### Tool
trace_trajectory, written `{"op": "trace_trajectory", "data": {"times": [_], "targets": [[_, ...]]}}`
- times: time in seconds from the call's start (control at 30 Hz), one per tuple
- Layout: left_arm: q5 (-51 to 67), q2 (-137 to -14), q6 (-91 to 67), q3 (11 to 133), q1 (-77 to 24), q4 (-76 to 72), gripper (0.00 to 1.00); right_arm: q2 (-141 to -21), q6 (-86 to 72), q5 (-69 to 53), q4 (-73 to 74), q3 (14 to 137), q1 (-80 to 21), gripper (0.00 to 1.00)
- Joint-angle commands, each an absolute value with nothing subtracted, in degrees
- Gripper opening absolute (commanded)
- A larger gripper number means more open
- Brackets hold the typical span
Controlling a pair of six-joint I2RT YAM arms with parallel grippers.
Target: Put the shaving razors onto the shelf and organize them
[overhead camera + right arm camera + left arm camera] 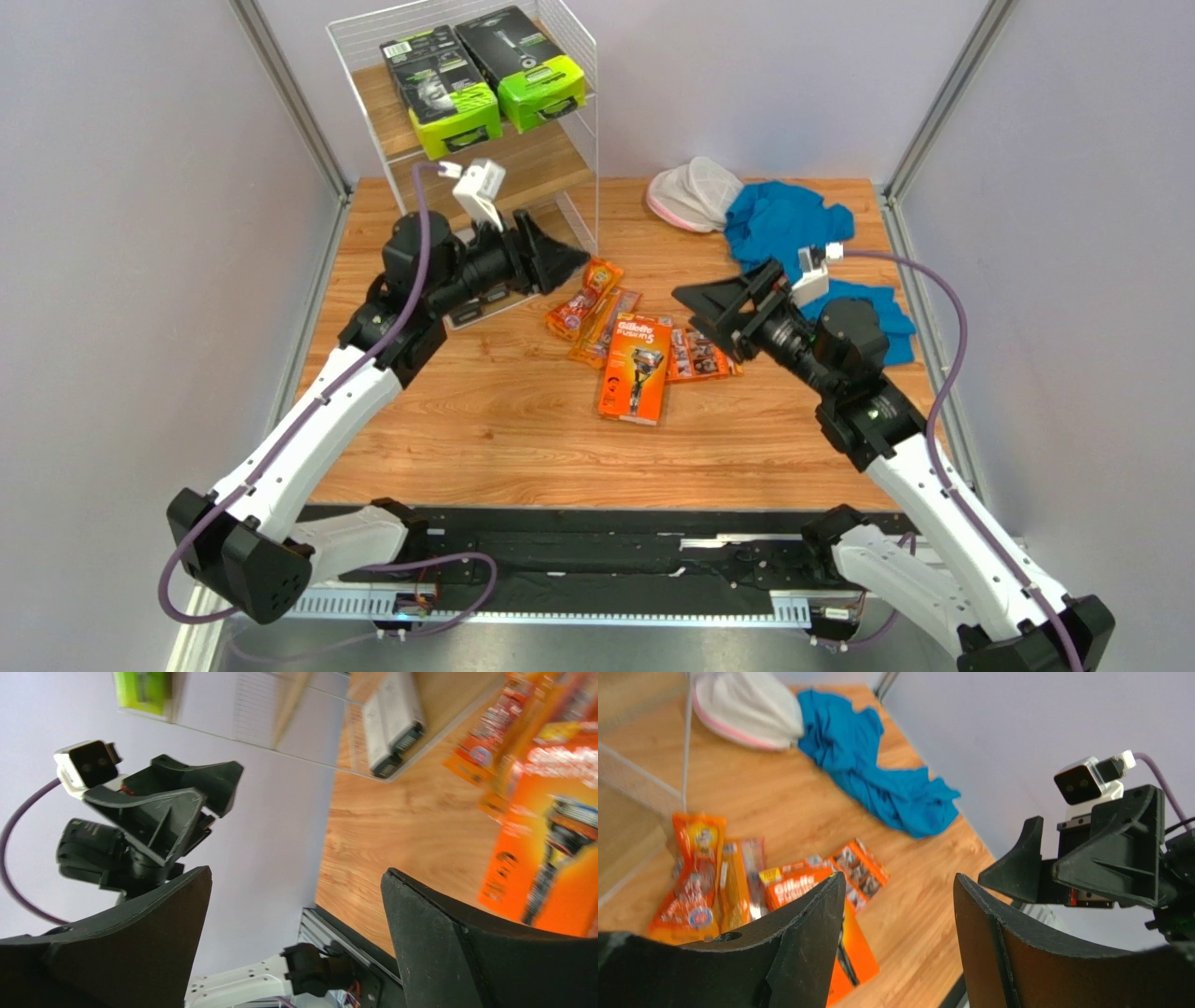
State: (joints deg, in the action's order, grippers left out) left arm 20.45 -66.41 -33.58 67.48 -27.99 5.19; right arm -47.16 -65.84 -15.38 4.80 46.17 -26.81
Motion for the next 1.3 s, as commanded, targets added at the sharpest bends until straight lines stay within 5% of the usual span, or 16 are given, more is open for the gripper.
{"op": "trace_trajectory", "data": {"times": [0.0,0.07,0.1,0.37,0.93,1.27], "targets": [[25.13,-63.73,-36.29,57.41,-27.86,0.98,0.68,-42.2,-65.91,-10.2,9.67,37.37,-26.63,0.95],[24.35,-61.45,-37.7,50.32,-27.95,0.27,0.78,-39.83,-66.53,-9.15,9.32,33.07,-26.54,0.96],[23.82,-60.83,-39.01,48.01,-27.95,-3.13,0.99,-39.47,-66.19,-8.27,9.14,32.09,-26.54,0.96],[25.22,-58.54,-42.89,35.87,-27.95,-7.56,0.99,-42.8,-64.25,-9.14,7.83,28.31,-26.19,0.98],[26.01,-58.97,-41.92,35.6,-27.95,-5.27,0.99,-62.92,-63.46,-15.2,-15.11,20.39,-25.66,0.96],[25.31,-58.36,-41.31,36.56,-27.95,-2.99,0.99,-81.64,-65.83,-21.09,-33.47,21.53,-25.66,0.81]]}}
